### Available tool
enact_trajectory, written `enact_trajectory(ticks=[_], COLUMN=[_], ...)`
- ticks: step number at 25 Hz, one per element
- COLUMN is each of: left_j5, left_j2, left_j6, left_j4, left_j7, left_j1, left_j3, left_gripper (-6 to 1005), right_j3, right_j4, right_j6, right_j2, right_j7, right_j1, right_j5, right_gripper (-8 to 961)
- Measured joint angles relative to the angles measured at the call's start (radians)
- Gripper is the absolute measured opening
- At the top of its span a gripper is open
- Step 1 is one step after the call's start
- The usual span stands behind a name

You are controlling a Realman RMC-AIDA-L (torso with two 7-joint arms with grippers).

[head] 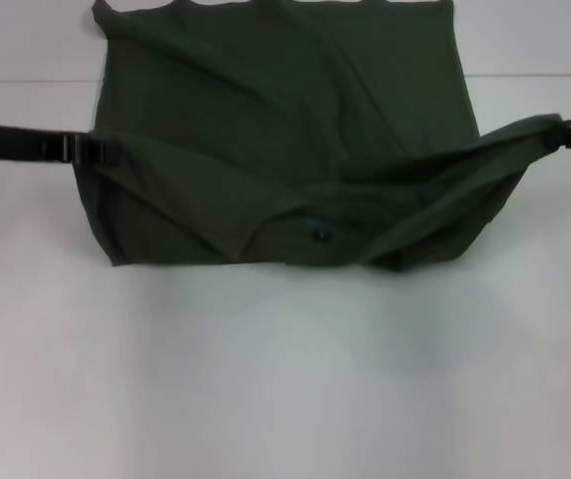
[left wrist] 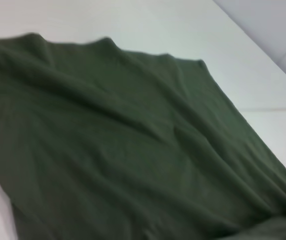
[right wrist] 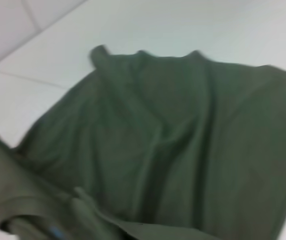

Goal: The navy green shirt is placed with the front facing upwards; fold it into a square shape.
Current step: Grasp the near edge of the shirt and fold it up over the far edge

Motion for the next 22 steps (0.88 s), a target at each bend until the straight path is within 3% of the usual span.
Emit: enact_trajectory(ticks=[8,14,22], left_j5=[0.008,0.017,0.115], left_j2=[0.013,0.026,0.031], left_j6=[0.188,0.283,0.419], left_j4=[0.042,0.056,0.059], left_j7=[0.001,-0.005,-0.016], left_j1=[0.03,0.053,0.041], left_j3=[-0.003,-0.004,0.005], left_gripper=[55,55,54], right_j3=[-0.029,-0.098,-0.197], right_j4=[-0.124,-0.223,-0.253], right_j6=[-0.193,-0.279,-0.376], right_j2=[0.03,0.07,0.074], right_j7=[0.042,0.099,0.169], right_j1=[-0.014,-0.017,-0.014], right_j5=[-0.037,-0.205,-0.246], right_gripper=[24,24,25])
